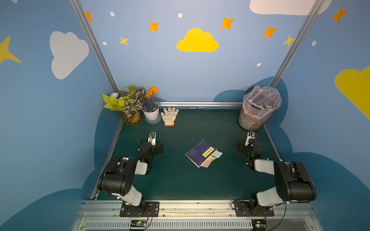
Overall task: Peel off the used sticky note
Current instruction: Move the book to the center of the board.
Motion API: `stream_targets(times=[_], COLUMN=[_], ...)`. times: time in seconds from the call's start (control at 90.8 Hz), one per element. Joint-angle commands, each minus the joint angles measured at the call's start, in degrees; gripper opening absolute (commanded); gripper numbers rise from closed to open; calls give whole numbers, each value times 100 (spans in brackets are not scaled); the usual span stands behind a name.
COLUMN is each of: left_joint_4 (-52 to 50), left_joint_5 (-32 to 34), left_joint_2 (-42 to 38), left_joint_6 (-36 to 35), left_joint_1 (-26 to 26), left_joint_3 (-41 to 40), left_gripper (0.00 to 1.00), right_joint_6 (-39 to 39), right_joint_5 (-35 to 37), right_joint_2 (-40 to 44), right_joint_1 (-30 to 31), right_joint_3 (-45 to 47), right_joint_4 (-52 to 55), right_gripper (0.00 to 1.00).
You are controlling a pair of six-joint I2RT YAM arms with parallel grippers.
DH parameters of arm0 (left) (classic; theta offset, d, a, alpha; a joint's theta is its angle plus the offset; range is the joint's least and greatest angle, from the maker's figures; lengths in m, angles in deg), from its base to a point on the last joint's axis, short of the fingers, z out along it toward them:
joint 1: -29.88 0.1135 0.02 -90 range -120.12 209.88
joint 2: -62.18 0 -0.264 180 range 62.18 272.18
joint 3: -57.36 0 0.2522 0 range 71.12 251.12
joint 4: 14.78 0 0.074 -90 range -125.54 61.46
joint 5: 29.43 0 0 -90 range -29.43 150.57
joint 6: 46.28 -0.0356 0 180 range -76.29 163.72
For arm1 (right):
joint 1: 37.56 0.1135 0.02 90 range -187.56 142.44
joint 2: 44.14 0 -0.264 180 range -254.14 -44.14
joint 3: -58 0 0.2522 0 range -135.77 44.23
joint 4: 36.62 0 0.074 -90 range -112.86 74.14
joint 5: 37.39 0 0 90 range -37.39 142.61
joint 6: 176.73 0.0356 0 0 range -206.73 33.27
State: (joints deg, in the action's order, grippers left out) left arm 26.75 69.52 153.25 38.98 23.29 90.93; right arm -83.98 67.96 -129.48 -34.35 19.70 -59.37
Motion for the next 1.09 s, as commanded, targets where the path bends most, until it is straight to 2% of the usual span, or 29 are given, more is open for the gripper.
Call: stream_targets(times=[0.0,0.738,0.826,0.892,0.969,1.013,1.079], left_joint_4=[-84,-84,-147,-581,-1660,-2671,-4160], left_joint_5=[-51,-196,-523,-561,-869,-1350,-2090], left_joint_2=[-98,-125,-528,-1064,-2012,-2586,-3306], left_joint_6=[-53,-83,-274,-313,-524,-845,-1451], left_joint_1=[13,21,-3,-26,-38,-40,-101], left_joint_3=[93,90,-9,-39,38,236,558], left_gripper=[100,100,100,100,100,100,100], right_joint_6=[4,3,1,-23,-201,709,1558], right_joint_5=[40,41,-1,274,837,1325,1495], right_joint_2=[136,128,157,382,978,1403,1637], right_joint_1=[29,27,15,144,441,546,578], right_joint_3=[-137,-139,-123,-103,-349,-915,-1527], right_joint_4=[65,65,70,172,1092,2623,4278], right_gripper=[98,98,98,98,98,98,98])
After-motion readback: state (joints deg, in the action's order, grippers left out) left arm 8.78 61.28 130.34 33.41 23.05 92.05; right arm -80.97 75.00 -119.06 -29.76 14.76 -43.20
